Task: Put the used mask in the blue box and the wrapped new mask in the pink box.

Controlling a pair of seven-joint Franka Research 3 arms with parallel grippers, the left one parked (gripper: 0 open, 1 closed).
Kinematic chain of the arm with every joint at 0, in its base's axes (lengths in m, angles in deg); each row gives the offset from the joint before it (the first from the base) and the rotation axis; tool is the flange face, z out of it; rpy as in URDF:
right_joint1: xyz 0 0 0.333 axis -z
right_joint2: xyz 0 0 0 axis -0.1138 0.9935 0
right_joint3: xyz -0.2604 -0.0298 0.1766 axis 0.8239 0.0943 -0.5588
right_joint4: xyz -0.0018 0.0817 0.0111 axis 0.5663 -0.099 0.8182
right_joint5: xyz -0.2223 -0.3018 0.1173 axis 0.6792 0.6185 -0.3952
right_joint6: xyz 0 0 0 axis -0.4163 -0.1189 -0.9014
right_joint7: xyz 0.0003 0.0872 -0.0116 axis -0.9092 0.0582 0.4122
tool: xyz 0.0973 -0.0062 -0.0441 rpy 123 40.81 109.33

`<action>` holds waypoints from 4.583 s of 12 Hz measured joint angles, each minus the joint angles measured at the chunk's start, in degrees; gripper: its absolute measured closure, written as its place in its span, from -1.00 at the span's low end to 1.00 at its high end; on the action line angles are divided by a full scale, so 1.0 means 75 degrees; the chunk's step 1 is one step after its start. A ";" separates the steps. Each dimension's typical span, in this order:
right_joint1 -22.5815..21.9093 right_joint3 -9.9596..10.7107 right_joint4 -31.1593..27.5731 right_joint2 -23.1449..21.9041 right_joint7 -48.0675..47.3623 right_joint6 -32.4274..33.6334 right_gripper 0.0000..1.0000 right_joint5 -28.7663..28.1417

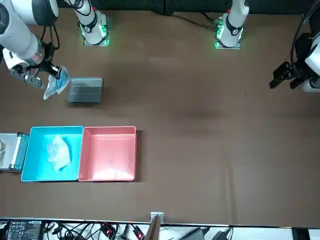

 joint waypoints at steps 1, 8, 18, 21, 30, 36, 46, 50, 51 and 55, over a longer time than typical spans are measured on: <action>-0.0091 -0.0002 0.0480 0.0330 0.0000 0.0003 0.96 -0.0239; -0.0901 -0.0029 0.4352 0.3354 -0.0439 0.0005 0.96 -0.1864; -0.1697 -0.0036 0.7084 0.6184 -0.1574 -0.0504 0.96 -0.1988; -0.1749 -0.0035 0.7106 0.6489 -0.1583 -0.0539 0.96 -0.1990; -0.2040 -0.0031 0.7113 0.6649 -0.1664 -0.0571 -0.30 -0.1874; -0.2002 0.0106 0.7211 0.6360 -0.1516 -0.0135 -1.00 -0.1863; -0.0412 0.0153 0.6253 0.4205 0.1135 0.1275 -1.00 -0.1823; 0.0156 0.0169 0.5476 0.3293 0.2178 0.1340 -1.00 -0.1785; 0.0295 0.0175 0.5265 0.3055 0.2346 0.1361 -1.00 -0.1785; 0.0522 0.0180 0.4540 0.2292 0.2495 0.1419 -1.00 -0.1785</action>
